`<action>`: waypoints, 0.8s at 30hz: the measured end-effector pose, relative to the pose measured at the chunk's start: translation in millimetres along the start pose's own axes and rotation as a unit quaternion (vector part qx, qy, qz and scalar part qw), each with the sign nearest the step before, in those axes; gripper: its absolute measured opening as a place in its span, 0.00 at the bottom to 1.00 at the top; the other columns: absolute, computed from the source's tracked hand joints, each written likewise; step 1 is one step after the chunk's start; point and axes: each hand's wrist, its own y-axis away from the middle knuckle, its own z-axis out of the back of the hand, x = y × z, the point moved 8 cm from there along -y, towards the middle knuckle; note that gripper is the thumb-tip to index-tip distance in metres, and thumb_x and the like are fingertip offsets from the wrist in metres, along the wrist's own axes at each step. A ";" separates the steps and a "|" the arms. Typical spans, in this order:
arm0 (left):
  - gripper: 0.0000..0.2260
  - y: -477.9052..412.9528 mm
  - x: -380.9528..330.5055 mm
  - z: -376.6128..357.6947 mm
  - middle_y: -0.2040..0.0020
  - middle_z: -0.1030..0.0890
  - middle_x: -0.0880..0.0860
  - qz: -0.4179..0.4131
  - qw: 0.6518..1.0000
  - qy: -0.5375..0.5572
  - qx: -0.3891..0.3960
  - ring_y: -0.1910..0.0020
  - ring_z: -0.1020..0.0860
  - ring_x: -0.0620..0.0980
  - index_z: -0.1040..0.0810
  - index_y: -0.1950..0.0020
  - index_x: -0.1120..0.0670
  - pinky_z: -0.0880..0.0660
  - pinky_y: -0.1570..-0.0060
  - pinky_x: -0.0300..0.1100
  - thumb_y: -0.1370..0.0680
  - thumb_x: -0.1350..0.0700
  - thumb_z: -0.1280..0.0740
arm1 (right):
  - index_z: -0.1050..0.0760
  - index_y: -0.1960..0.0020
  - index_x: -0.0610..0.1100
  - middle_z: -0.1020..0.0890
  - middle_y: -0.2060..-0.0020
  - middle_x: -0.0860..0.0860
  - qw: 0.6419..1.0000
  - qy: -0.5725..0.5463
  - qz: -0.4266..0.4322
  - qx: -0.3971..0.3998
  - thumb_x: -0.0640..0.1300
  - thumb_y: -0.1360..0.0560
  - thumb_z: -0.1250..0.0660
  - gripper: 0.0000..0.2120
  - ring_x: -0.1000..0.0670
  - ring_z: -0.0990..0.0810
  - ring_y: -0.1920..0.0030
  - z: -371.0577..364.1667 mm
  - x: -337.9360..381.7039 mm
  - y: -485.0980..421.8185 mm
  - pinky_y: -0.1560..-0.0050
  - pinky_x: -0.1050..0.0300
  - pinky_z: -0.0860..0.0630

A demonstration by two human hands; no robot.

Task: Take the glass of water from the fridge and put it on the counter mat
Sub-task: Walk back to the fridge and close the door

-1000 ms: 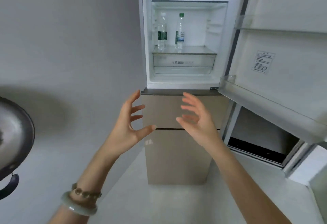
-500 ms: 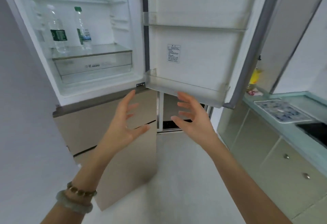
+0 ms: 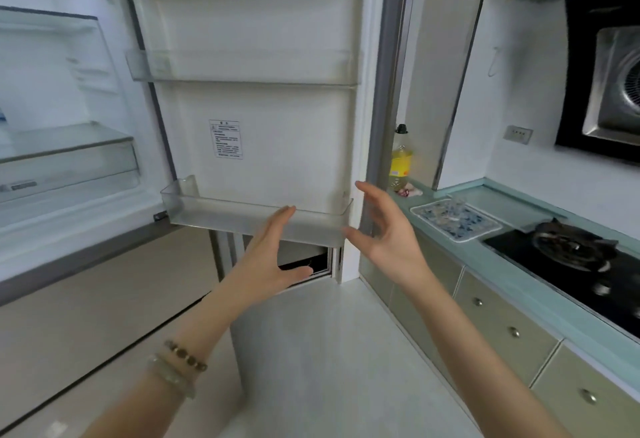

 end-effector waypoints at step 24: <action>0.26 -72.7 9.0 -56.3 0.34 0.23 0.53 -0.138 0.962 -0.234 -0.016 0.31 0.28 0.54 0.26 0.34 0.56 0.43 0.27 0.52 0.28 0.47 0.27 | 0.34 0.29 0.48 0.32 0.29 0.54 0.999 0.040 -0.029 0.010 0.38 0.29 0.28 0.31 0.58 0.38 0.27 37.7 -87.2 -53.7 0.26 0.53 0.40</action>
